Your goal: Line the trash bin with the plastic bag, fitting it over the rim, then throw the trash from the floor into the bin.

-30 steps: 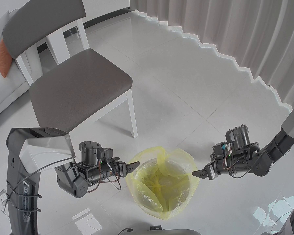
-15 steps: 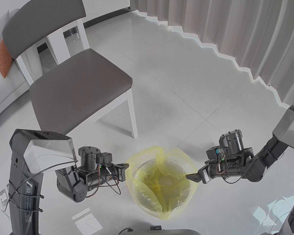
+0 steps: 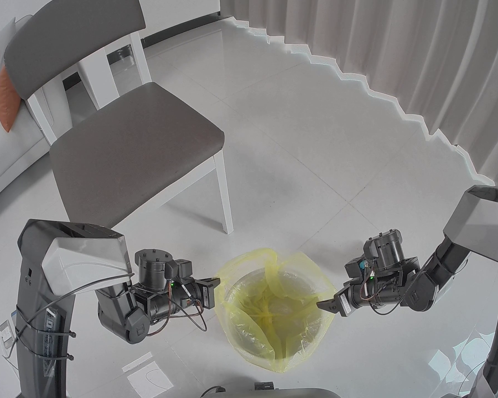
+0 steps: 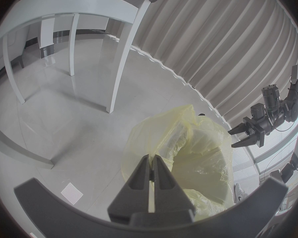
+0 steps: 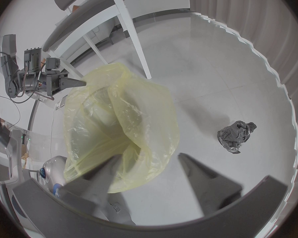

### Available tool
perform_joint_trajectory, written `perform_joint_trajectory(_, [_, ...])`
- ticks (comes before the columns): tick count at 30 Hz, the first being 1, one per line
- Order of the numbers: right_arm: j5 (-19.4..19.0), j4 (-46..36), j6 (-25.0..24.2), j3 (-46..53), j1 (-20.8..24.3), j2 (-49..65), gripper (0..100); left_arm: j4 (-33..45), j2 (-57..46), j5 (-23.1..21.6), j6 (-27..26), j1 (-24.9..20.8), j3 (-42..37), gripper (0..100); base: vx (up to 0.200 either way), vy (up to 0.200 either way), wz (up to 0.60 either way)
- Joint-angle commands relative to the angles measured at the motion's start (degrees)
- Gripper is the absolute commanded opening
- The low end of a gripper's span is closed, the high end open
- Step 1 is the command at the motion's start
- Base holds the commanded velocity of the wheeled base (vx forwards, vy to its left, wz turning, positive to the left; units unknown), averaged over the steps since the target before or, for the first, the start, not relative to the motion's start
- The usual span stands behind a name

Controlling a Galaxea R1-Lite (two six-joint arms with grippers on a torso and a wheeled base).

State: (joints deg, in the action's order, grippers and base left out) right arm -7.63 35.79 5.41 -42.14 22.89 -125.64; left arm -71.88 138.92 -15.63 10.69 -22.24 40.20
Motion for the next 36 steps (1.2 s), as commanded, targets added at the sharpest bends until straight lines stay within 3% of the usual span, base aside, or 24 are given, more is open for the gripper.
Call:
perform_joint_trajectory(1, [0.0,0.0,0.1,0.0,-0.7,-0.9,0,0.0,0.1,0.0,0.0,0.1,0.0,0,0.0,0.0,0.0])
perform_joint_trajectory(20, [-0.5,-0.4,0.9,-8.6,-4.1,-10.2,0,0.9,6.3,1.0,0.3,1.3,6.4,0,0.0,0.0,0.0])
perform_joint_trajectory(36, [-0.6,-3.3,2.6,-10.2,-4.2,-13.8,0,0.9,7.9,0.4,-0.1,1.7,3.5,0,0.0,0.0,0.0])
